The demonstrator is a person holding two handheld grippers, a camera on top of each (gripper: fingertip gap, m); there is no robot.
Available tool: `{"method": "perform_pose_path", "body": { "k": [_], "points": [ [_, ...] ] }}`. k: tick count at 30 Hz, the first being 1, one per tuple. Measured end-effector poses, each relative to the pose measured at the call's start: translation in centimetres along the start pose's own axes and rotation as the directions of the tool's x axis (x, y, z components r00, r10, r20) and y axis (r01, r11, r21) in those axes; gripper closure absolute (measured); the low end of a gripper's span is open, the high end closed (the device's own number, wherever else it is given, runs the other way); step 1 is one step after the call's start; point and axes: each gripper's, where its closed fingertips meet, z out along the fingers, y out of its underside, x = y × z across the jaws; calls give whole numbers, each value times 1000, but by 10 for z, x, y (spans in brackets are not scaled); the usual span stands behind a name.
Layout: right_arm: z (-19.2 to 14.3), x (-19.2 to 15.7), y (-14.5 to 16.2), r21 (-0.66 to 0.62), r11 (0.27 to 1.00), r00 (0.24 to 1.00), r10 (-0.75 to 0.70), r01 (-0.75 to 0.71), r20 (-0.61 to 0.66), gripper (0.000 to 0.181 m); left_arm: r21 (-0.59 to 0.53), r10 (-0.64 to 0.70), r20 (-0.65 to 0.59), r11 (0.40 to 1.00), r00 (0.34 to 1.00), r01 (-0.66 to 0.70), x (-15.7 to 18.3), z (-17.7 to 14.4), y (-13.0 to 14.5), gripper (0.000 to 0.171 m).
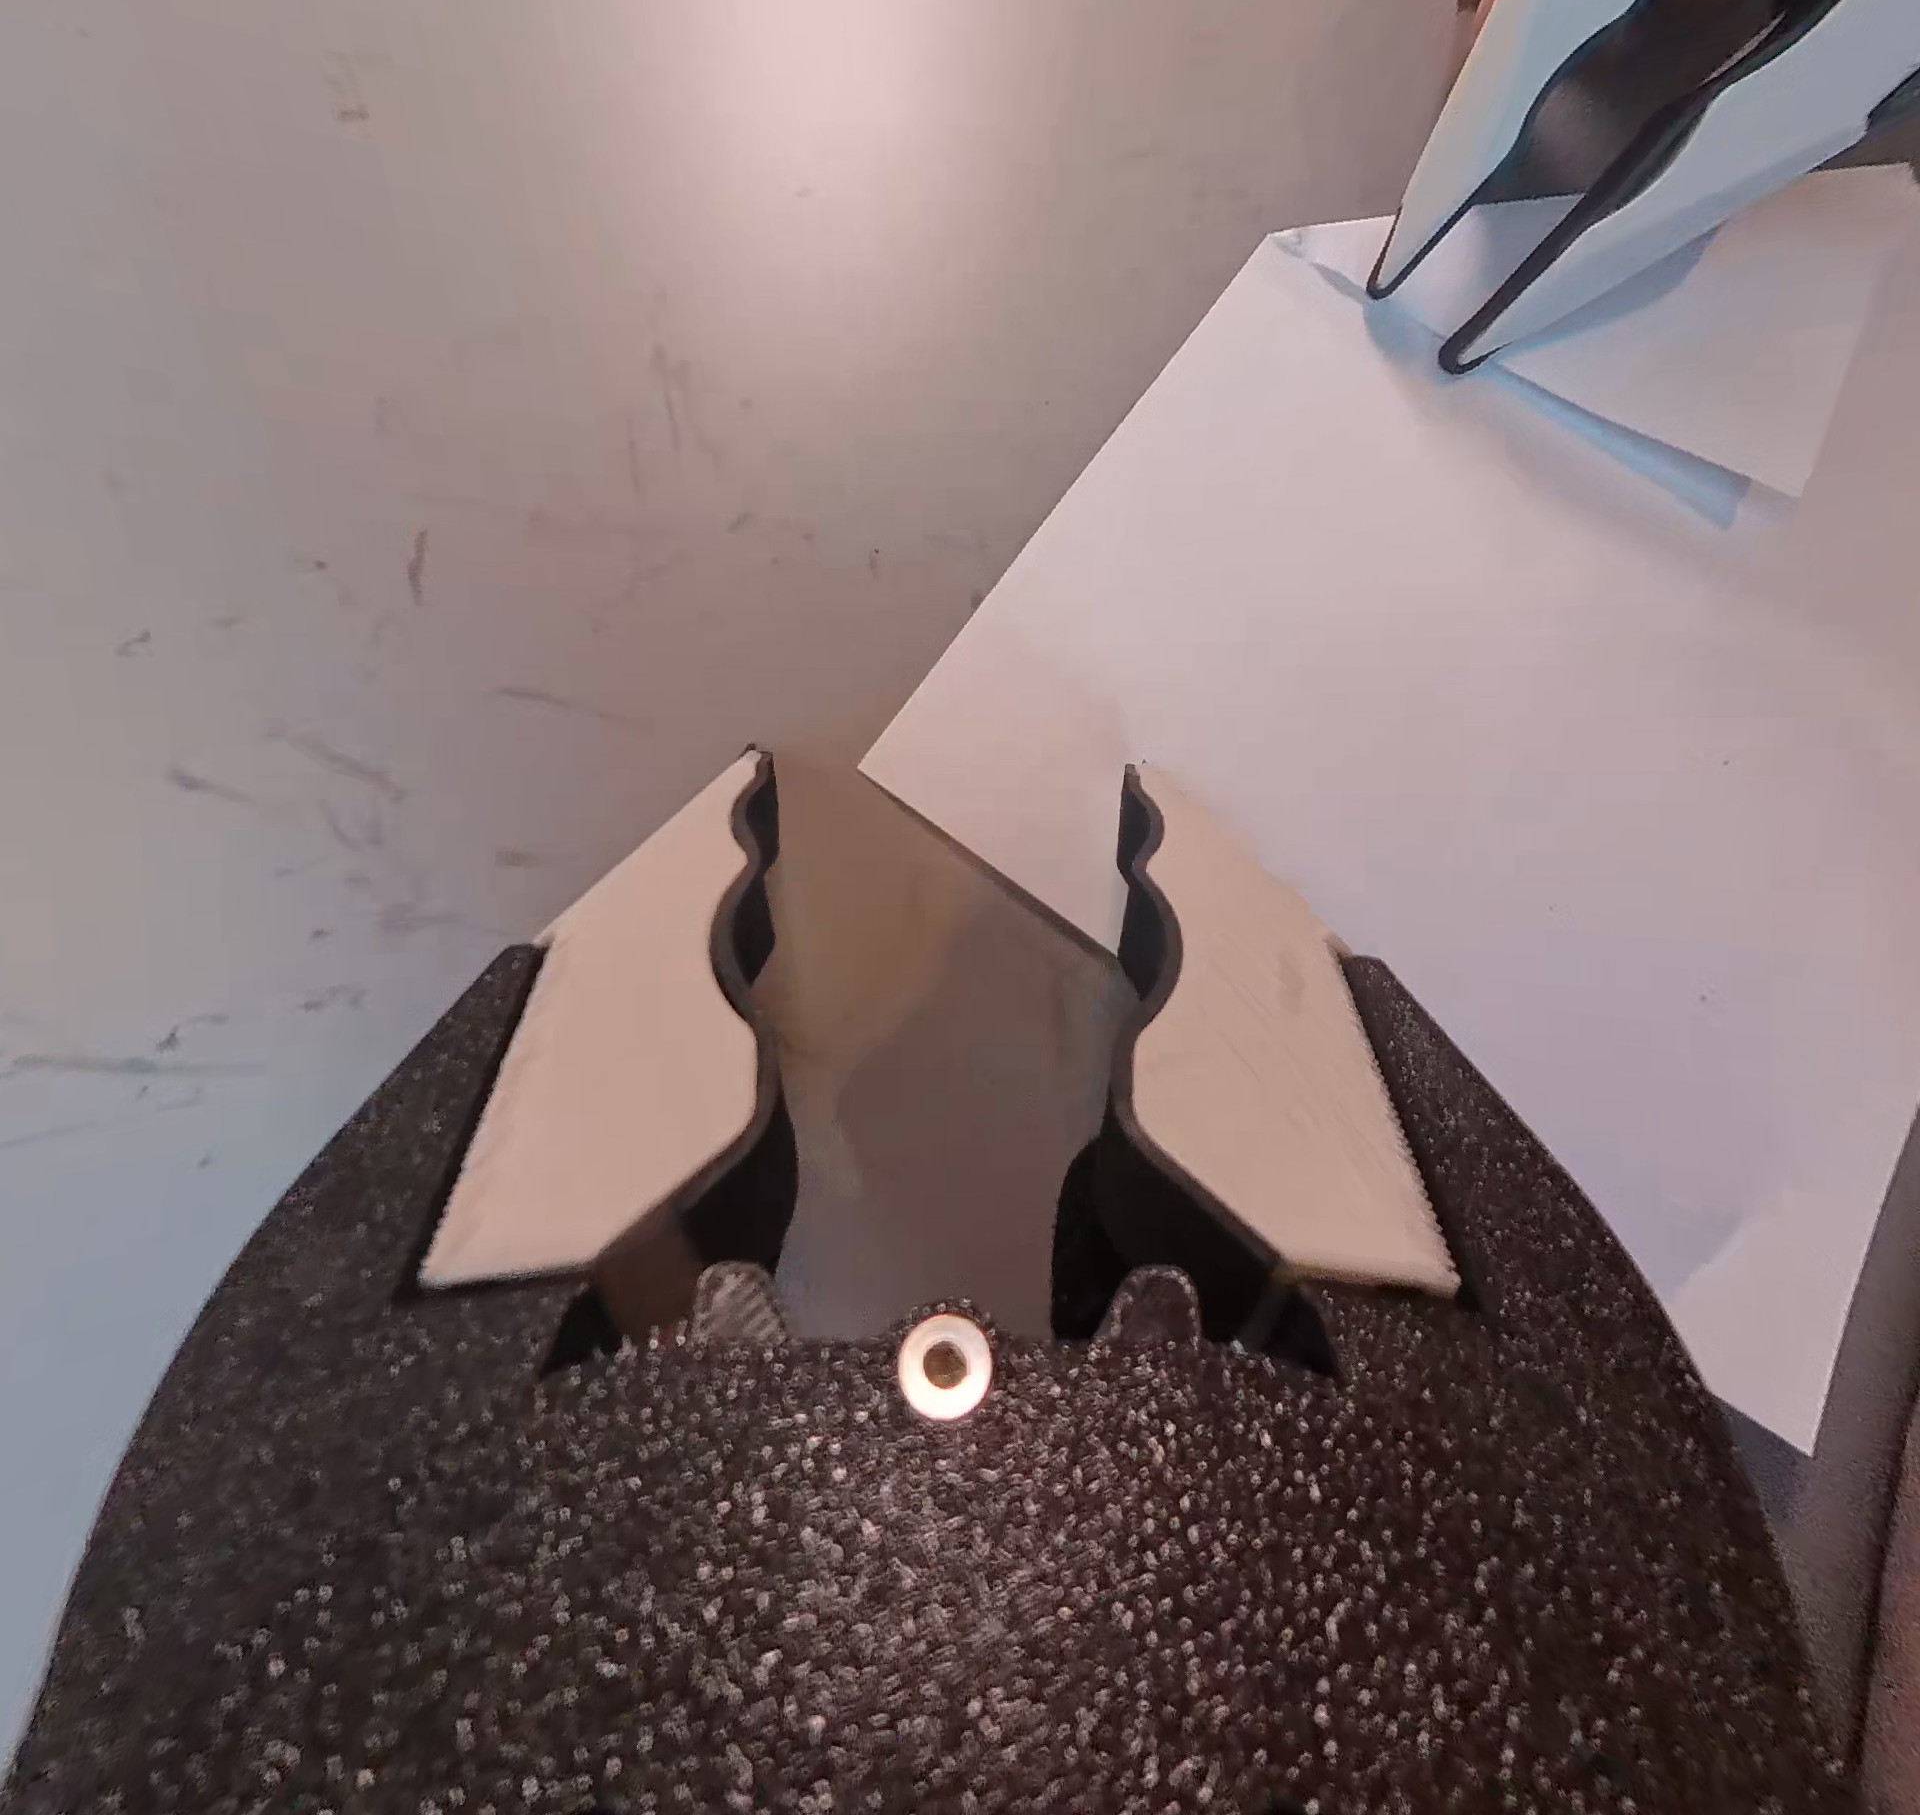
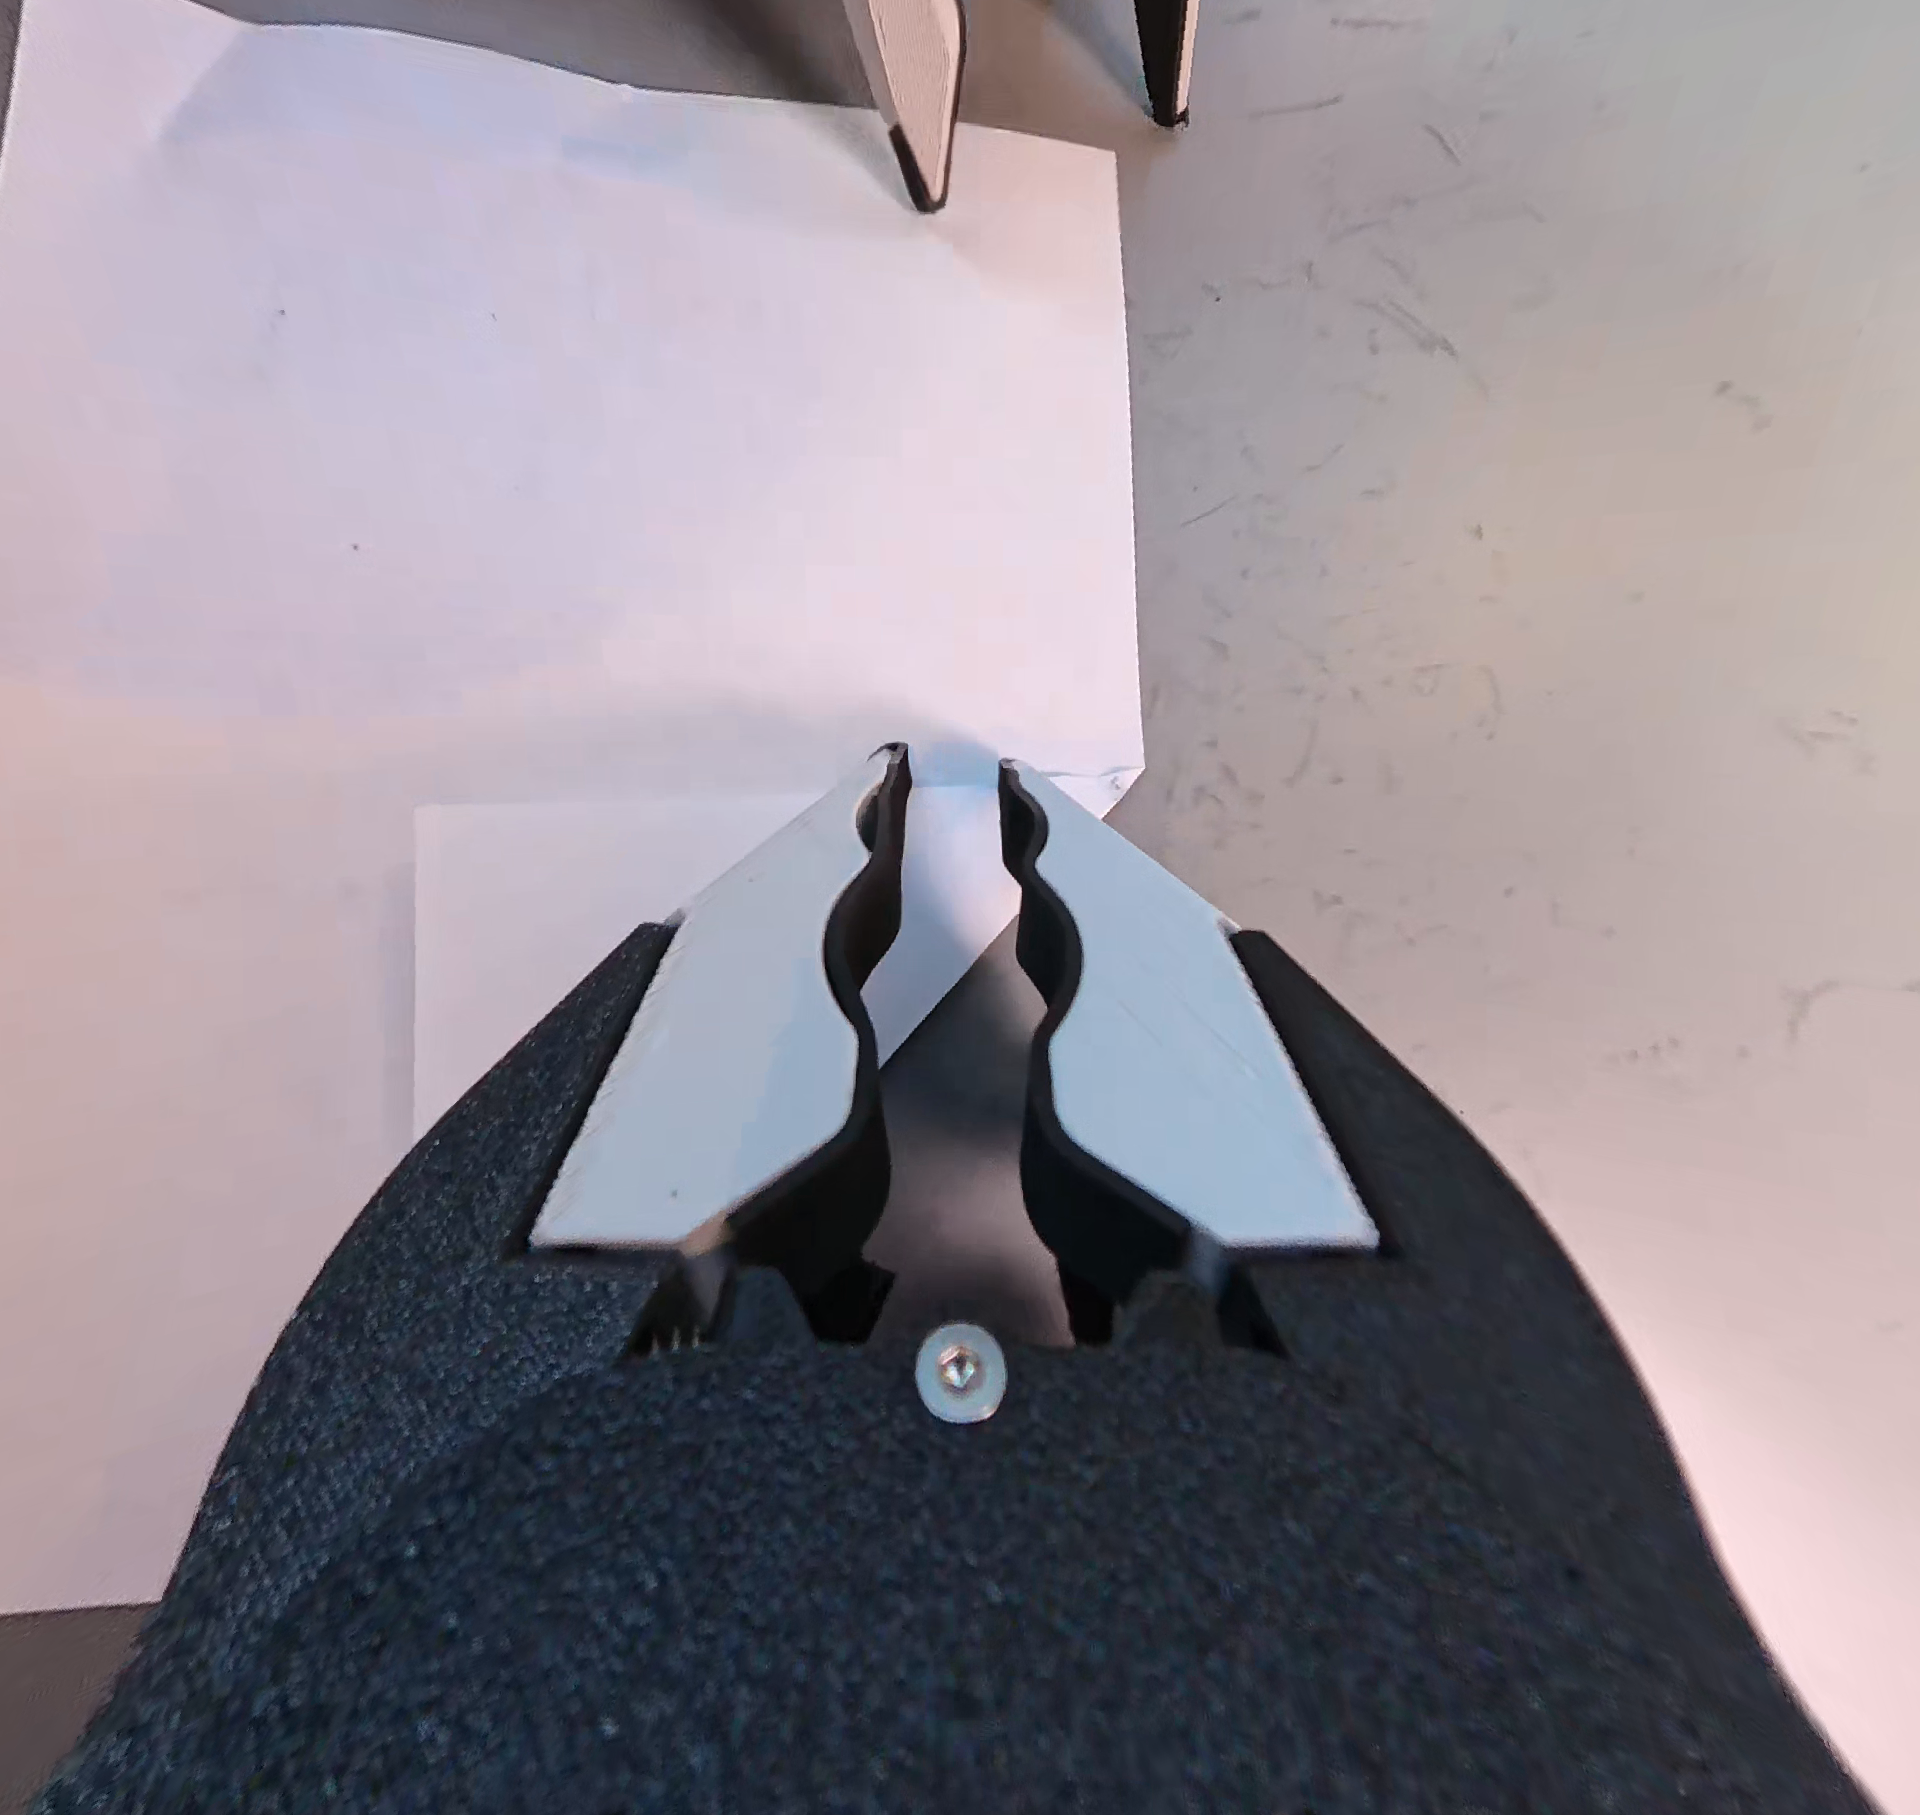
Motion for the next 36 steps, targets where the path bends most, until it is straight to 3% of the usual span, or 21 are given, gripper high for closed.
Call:
{"method": "perform_pose_path", "body": {
  "k": [2,7,9,11,16,20,24,27,30,33,36],
  "points": [
    [0,0,0,1,1000,1000,-6,6,-11,165,-35,14,56,999,998,-12,4,1,2,108],
    [0,-2,0,3,999,998,-39,39,-38,170,-30,-19,97,999,995,22,15,3,1,134],
    [0,-3,0,3,999,998,-50,50,-47,171,4,-75,20,997,997,75,25,3,-4,159],
    [0,-2,0,4,998,997,-59,60,-59,170,71,-119,-27,990,992,121,30,-1,-14,164],
    [0,-1,-2,7,996,993,-84,85,-87,169,315,-96,-315,928,944,200,69,-34,-61,164],
    [3,-1,-5,10,994,990,-105,106,-97,168,291,32,-501,947,865,134,114,-38,-57,159],
    [5,0,-6,4,997,992,-75,76,-105,168,258,181,-428,964,885,-72,133,-22,-40,154],
    [5,1,-6,0,999,992,-46,47,-115,168,189,291,-264,951,920,-247,127,-3,-26,154],
    [4,3,-5,-4,1000,992,-4,4,-125,164,137,387,-132,919,913,-370,117,6,-22,151],
    [4,3,-5,-6,999,991,31,-32,-127,163,123,391,-191,919,900,-373,123,9,-20,151],
    [5,5,-4,-13,997,988,69,-72,-137,160,184,395,-296,917,870,-354,141,9,-26,156]
  ]
}}
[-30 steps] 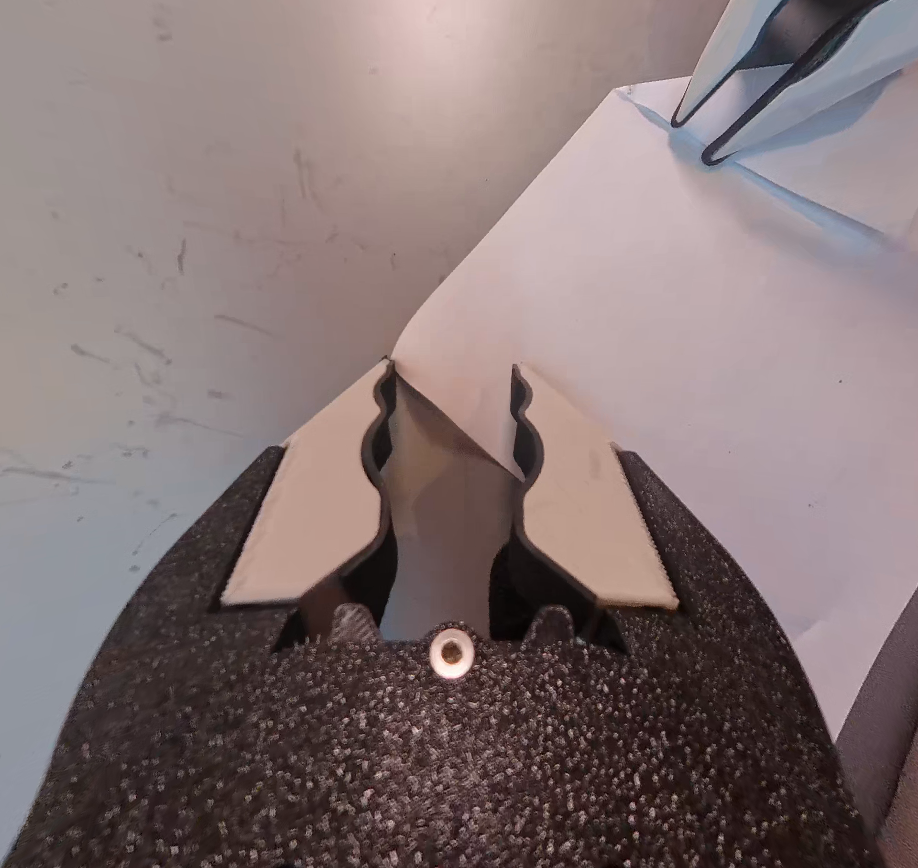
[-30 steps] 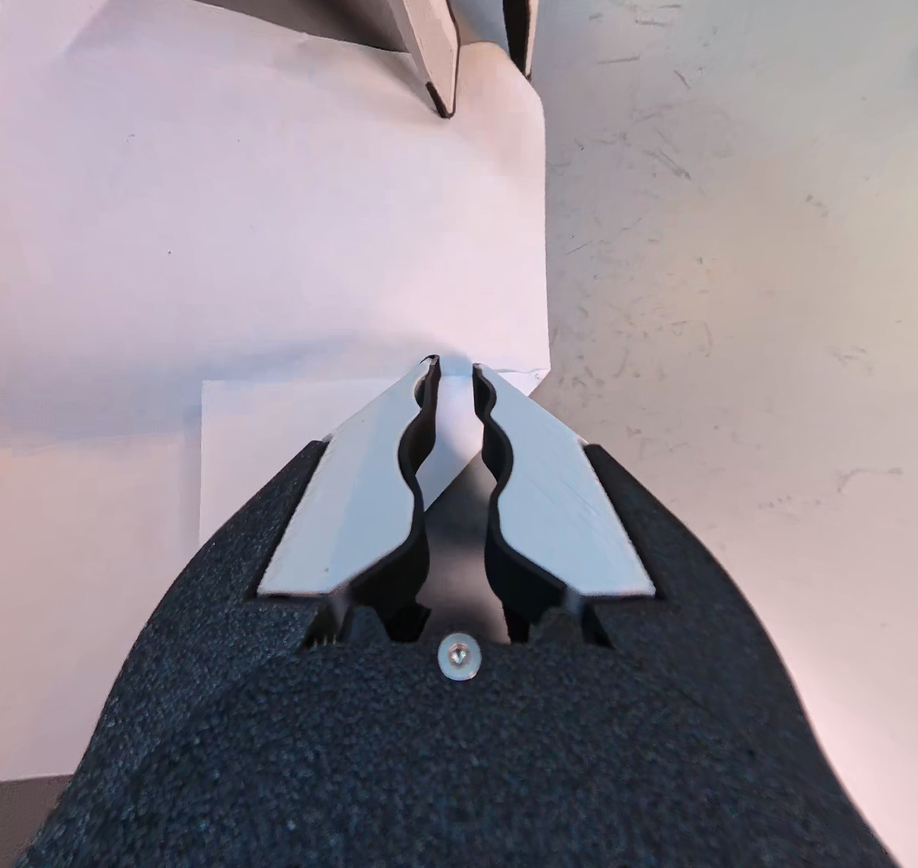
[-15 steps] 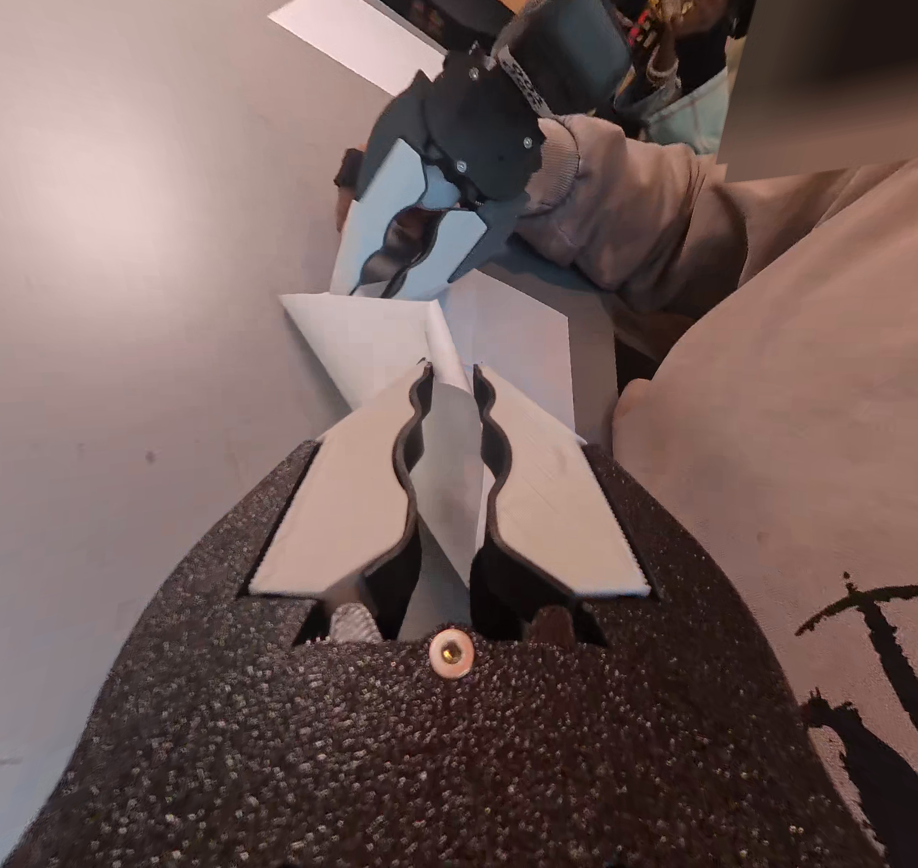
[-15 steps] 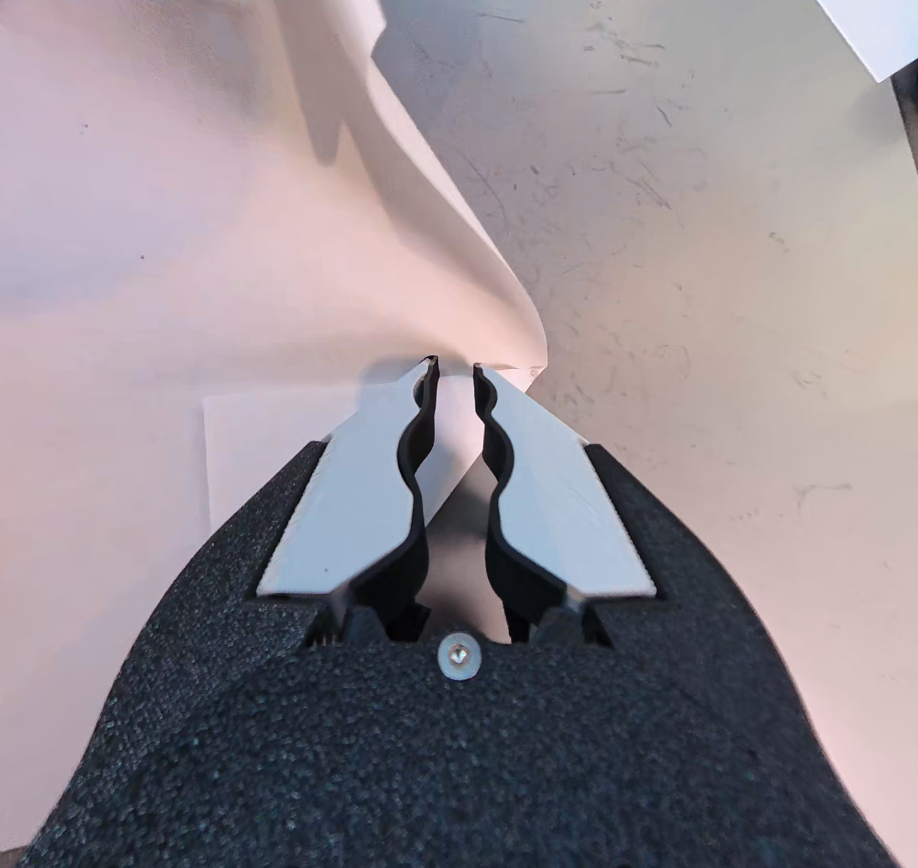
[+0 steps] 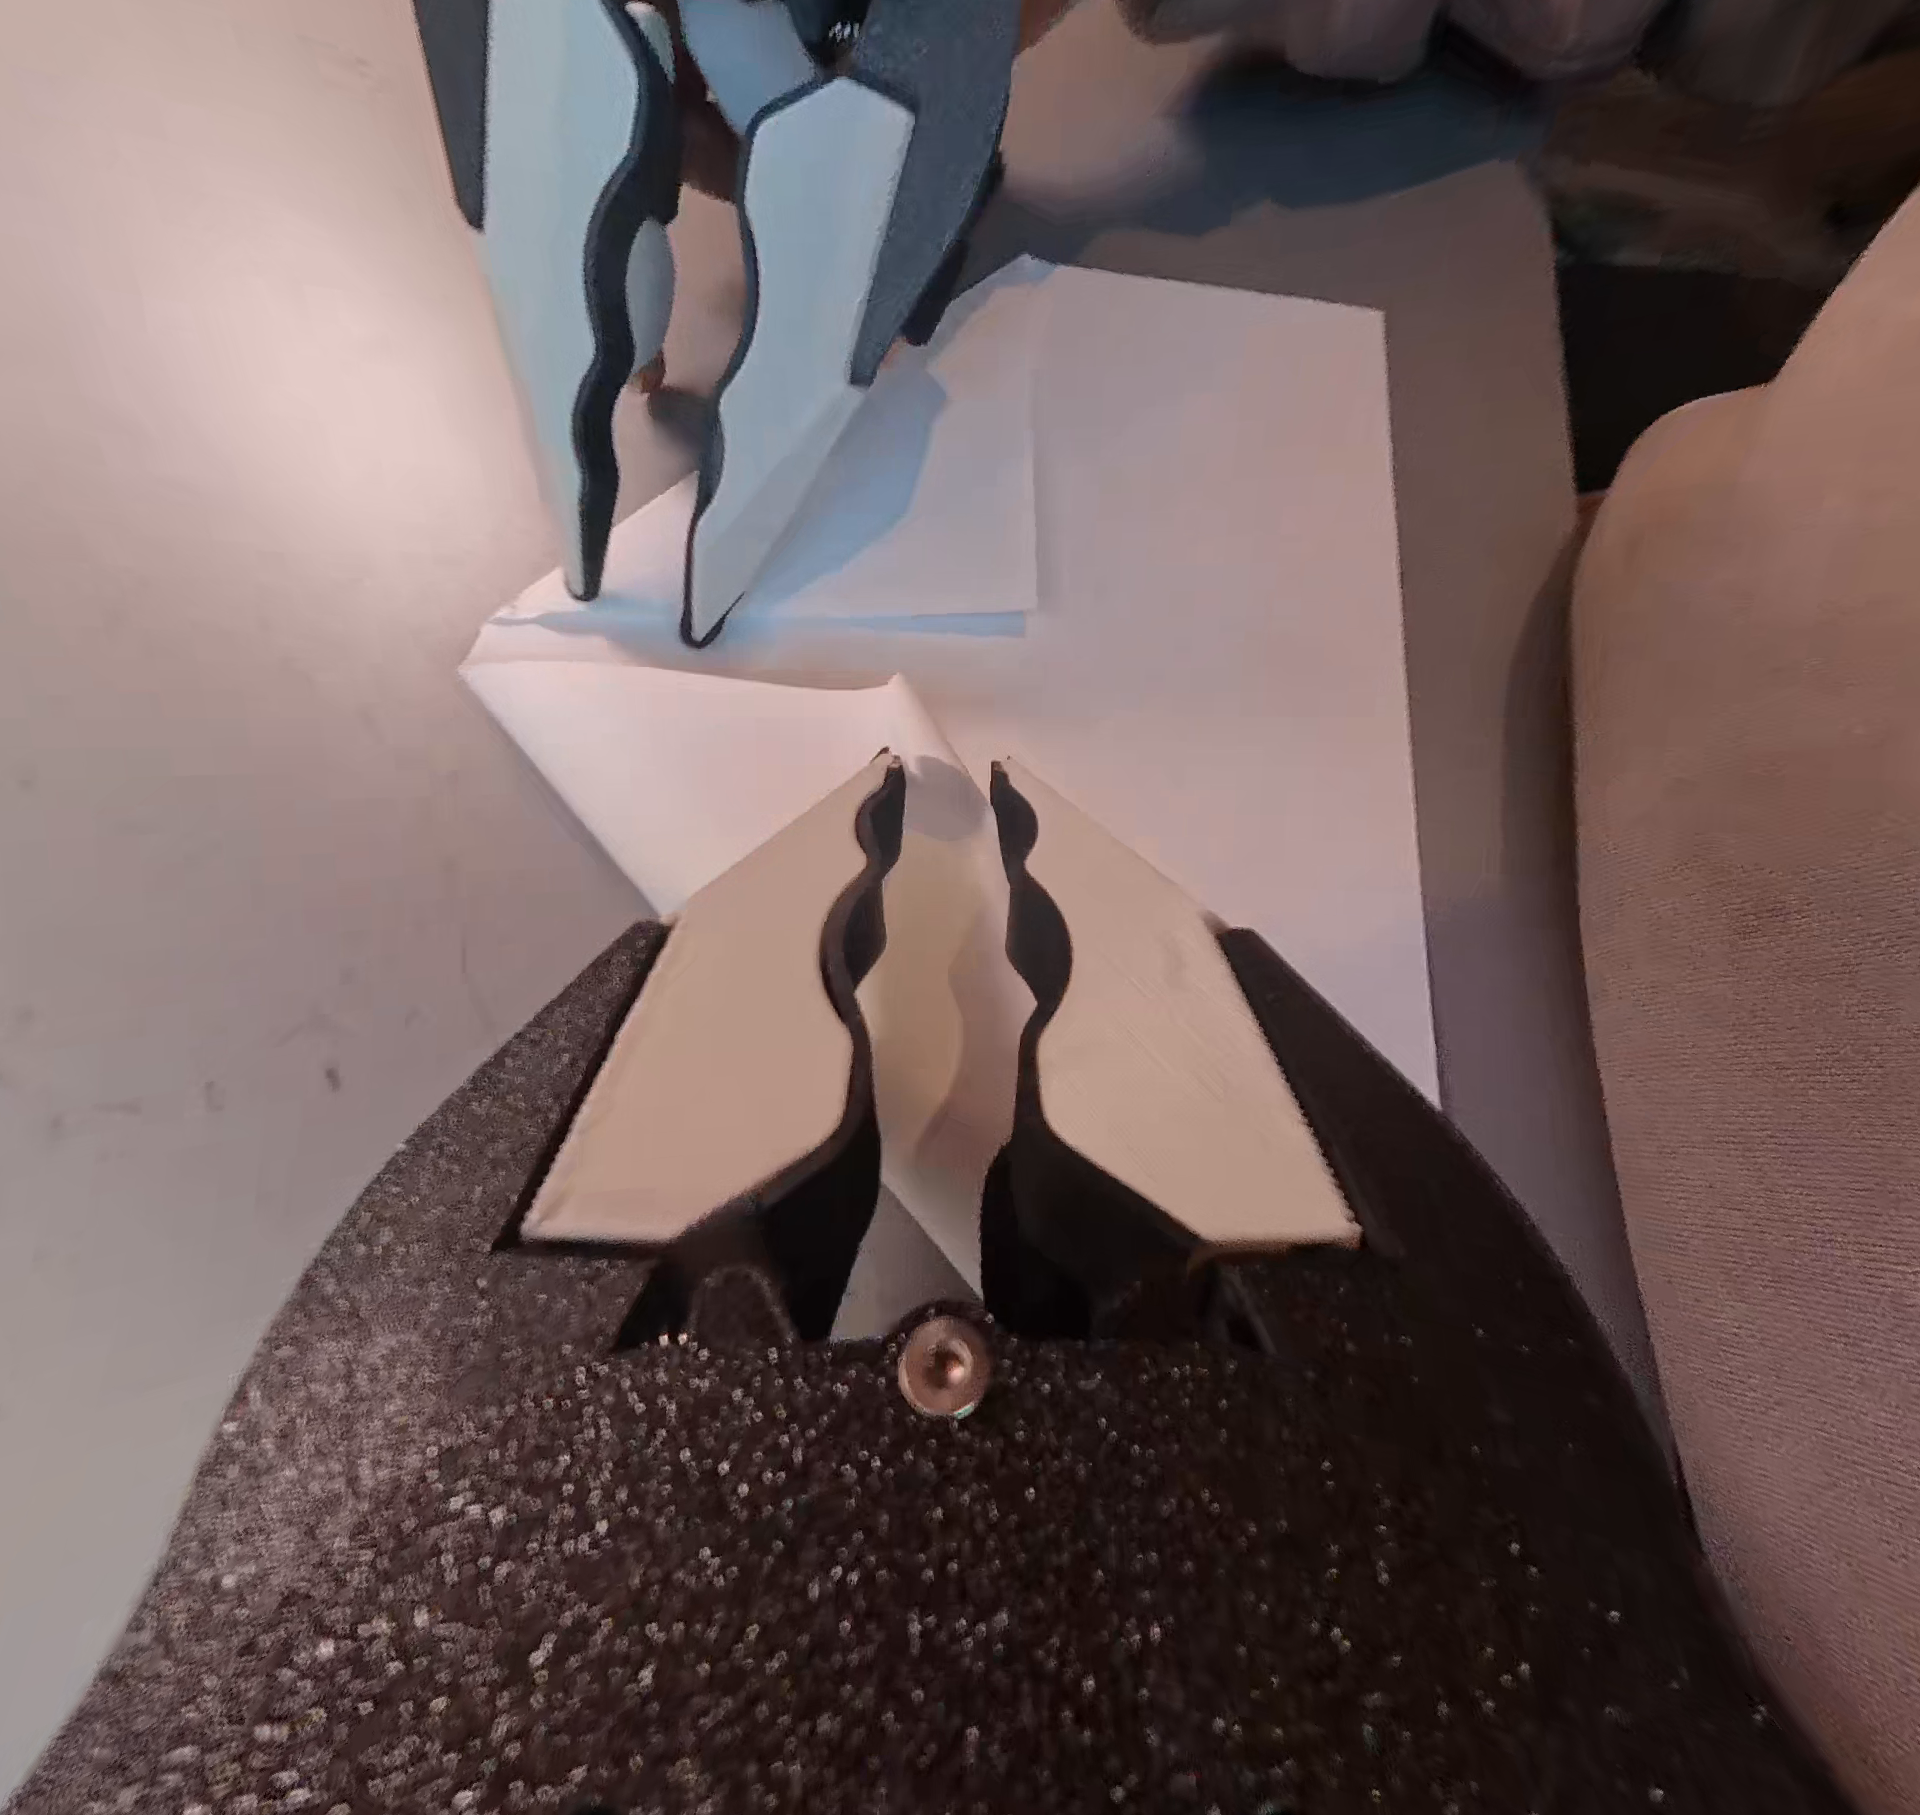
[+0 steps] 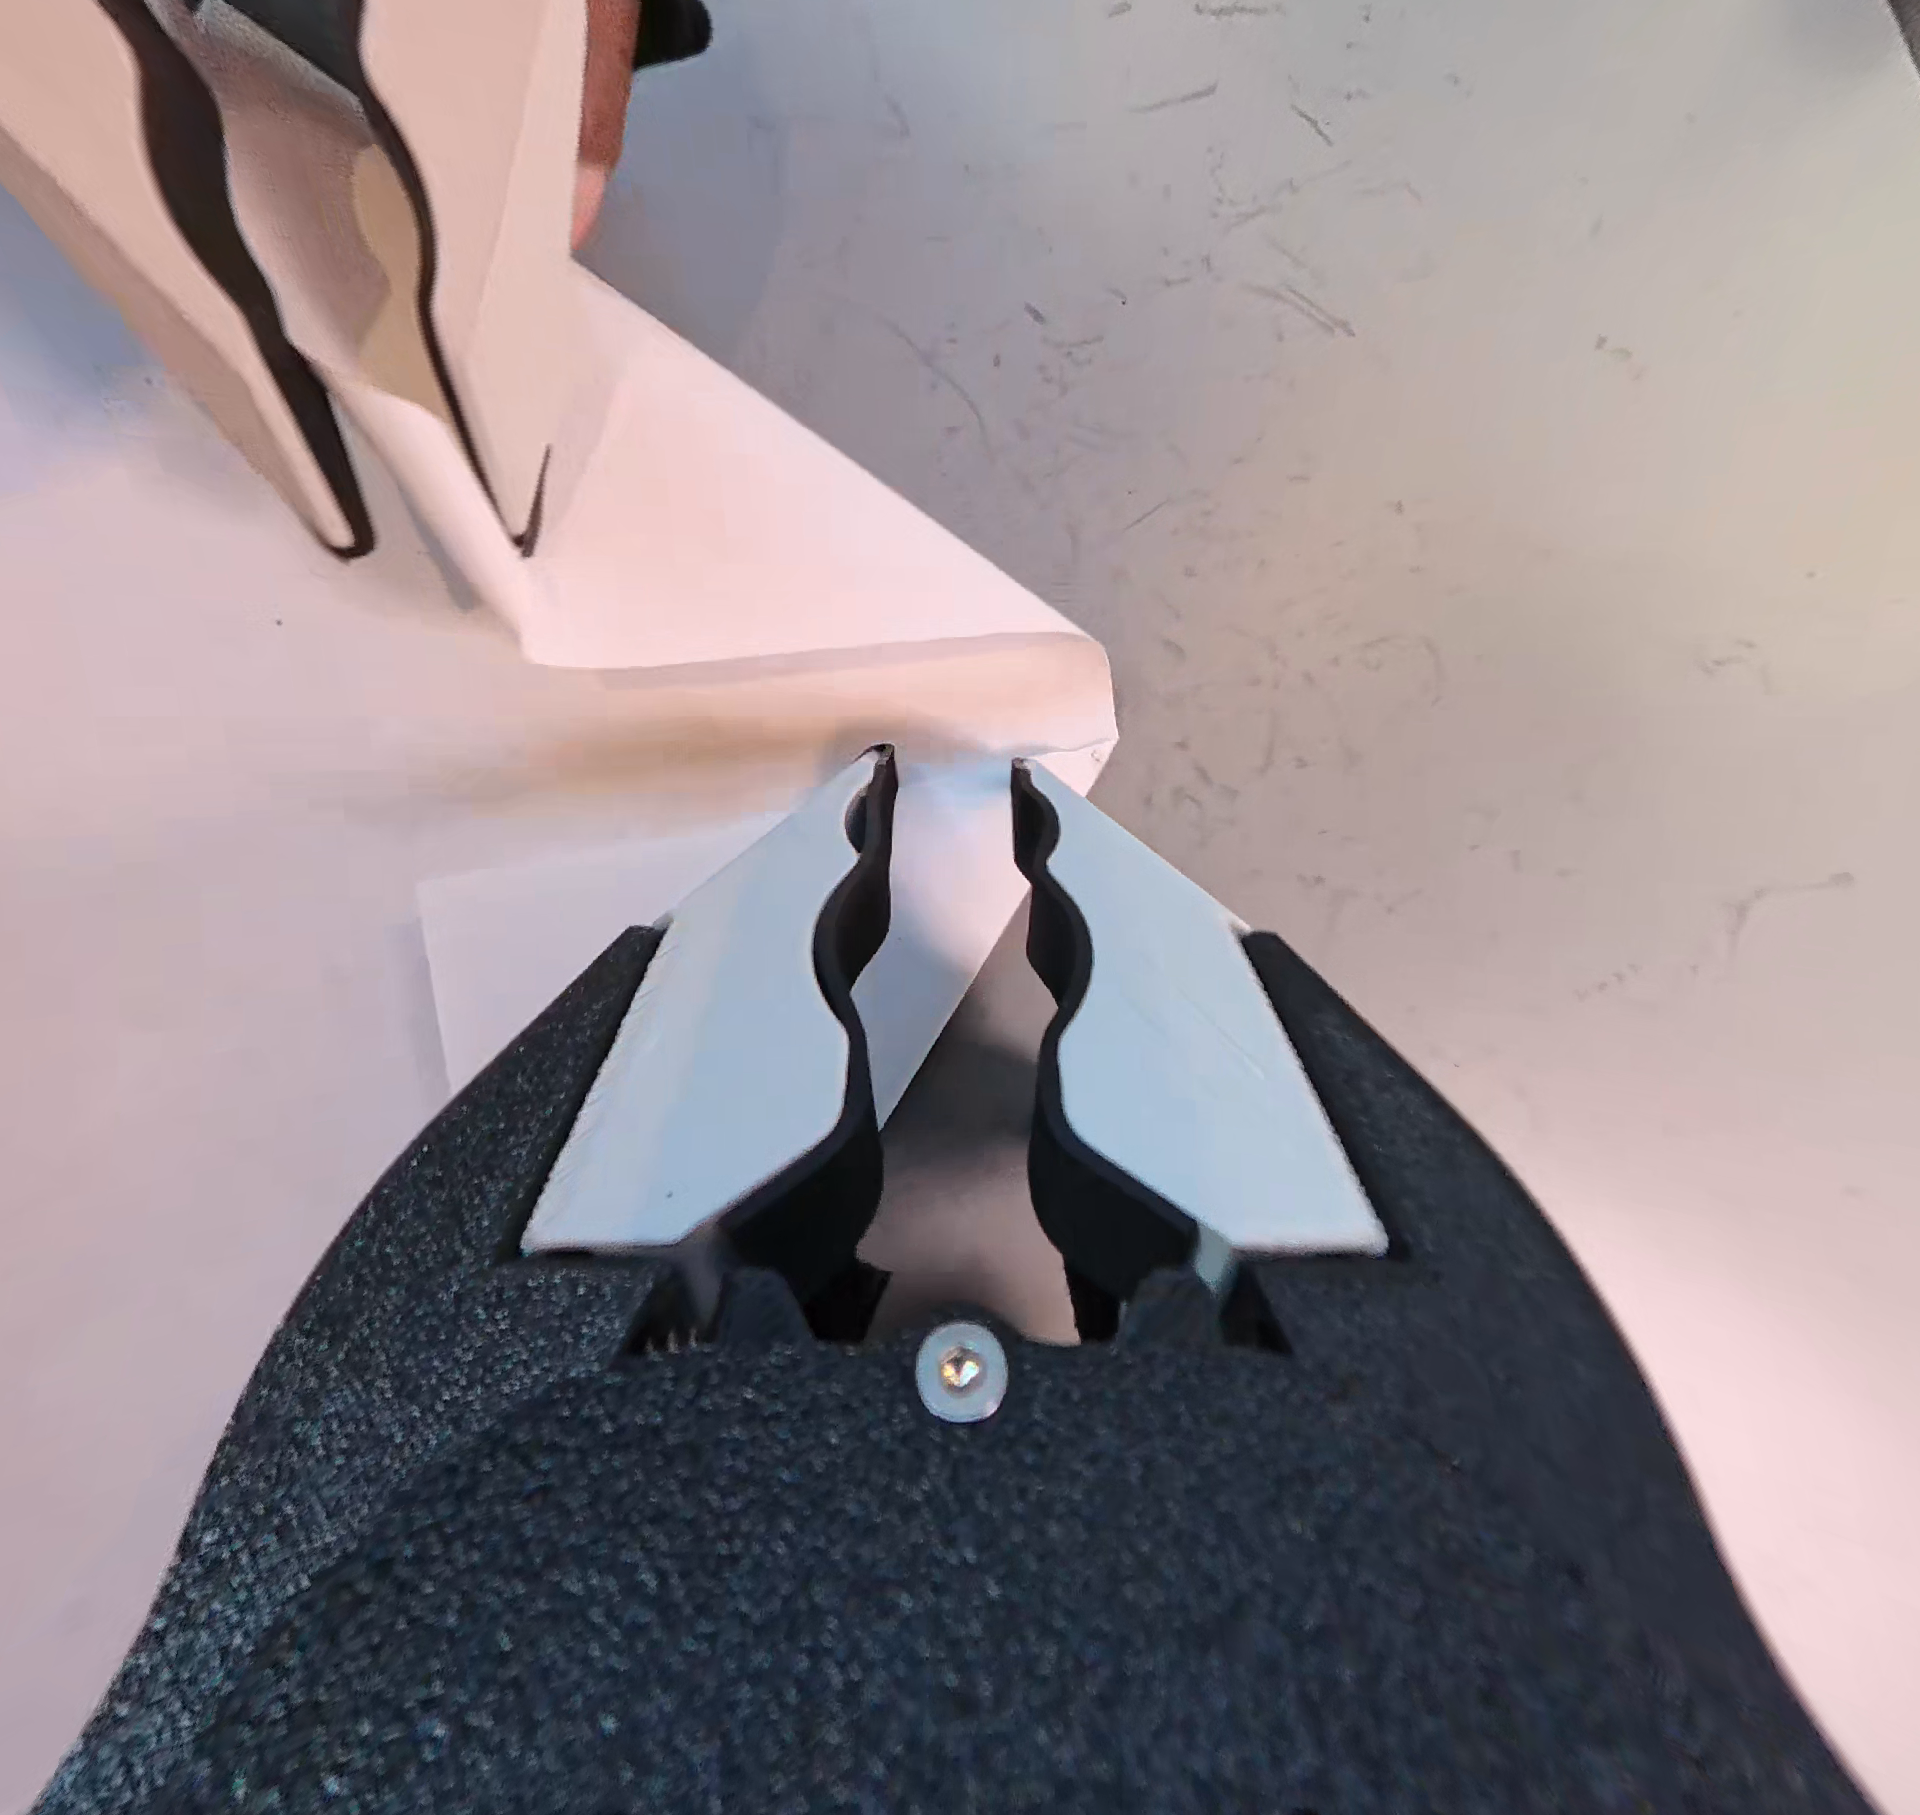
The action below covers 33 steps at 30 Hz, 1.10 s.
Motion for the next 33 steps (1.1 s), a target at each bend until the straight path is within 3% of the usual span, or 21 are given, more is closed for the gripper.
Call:
{"method": "perform_pose_path", "body": {
  "k": [7,15,23,29,33],
  "points": [
    [-2,2,2,-12,1000,999,1,-1,-40,159,-13,45,-60,999,997,-46,-4,2,3,156],
    [-4,3,4,-26,999,999,21,-22,-35,157,-85,199,-104,974,974,-209,12,-11,15,151],
    [-2,2,1,-24,1000,999,10,-11,-38,158,-100,61,-65,993,996,-67,5,-16,31,155],
    [0,-1,-2,-15,1000,999,19,-19,-26,159,-74,-20,-46,997,999,17,-4,-7,21,167],
    [1,-5,-5,-3,999,999,33,-33,-15,157,-46,-62,-100,997,993,58,-1,-1,8,170]
  ]
}}
